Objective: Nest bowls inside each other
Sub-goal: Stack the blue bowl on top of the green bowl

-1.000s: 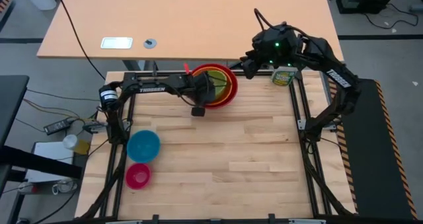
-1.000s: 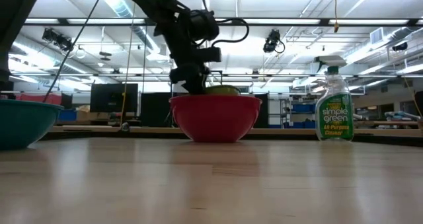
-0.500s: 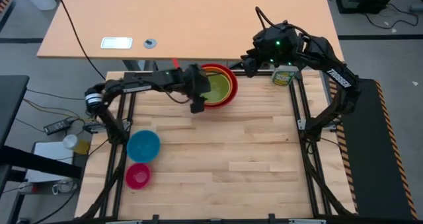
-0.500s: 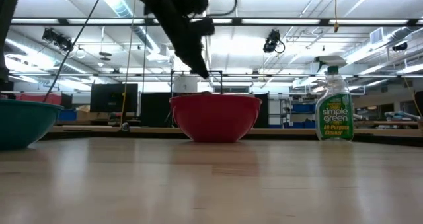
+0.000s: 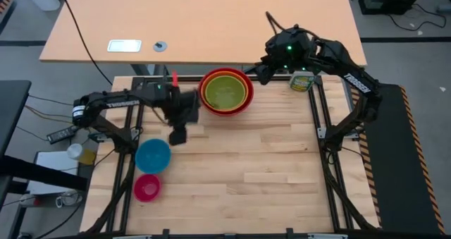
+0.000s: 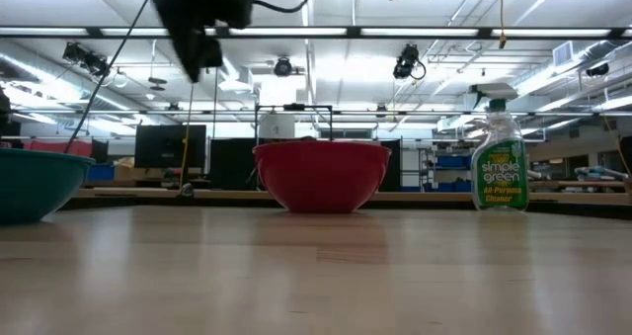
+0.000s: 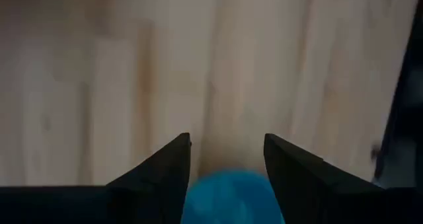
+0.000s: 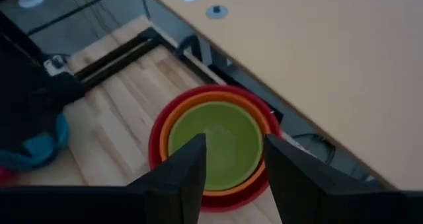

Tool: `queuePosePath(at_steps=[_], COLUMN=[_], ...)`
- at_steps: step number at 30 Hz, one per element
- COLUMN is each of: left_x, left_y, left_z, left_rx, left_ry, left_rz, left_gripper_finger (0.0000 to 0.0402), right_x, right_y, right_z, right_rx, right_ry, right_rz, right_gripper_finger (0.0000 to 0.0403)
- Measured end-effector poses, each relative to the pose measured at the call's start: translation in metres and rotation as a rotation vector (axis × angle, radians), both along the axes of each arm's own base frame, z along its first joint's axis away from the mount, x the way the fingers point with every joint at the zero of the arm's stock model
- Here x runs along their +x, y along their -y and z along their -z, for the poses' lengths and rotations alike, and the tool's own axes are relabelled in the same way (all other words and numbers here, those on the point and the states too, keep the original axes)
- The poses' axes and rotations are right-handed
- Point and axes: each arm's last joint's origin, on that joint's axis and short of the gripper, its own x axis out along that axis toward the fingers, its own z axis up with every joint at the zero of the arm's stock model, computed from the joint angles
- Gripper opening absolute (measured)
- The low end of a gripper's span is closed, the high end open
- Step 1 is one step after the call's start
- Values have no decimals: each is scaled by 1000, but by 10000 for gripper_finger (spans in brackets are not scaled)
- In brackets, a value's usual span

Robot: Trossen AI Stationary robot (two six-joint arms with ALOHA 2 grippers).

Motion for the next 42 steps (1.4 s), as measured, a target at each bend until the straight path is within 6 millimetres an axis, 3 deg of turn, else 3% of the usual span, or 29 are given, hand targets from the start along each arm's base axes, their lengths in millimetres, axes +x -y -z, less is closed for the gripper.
queuePosePath(at_steps=[5,10,14,19,28,31,37,42], left_x=[-11,-23,-31,-35,-50,-53,-55,-40], left_y=[42,62,68,66,66,65,63,41], left_z=[24,55,77,102,134,140,138,121], left_rx=[80,223,268,454,334,333,304,291], left_ry=[-131,-252,-302,-313,-362,-363,-386,-327], left_rz=[278,457,540,596,664,668,665,448], left_gripper_finger=[194,194,194,194,191,158,22,20], right_x=[13,25,29,32,33,34,34,29], right_y=[1,-3,-7,-11,-11,-11,-10,-6], right_z=[11,21,27,31,30,29,28,29], right_rx=[29,46,59,67,68,63,52,55], right_ry=[37,65,57,53,64,78,85,58], right_rz=[-52,-89,-105,-116,-111,-112,-115,-102], right_gripper_finger=[159,159,159,159,159,159,159,159])
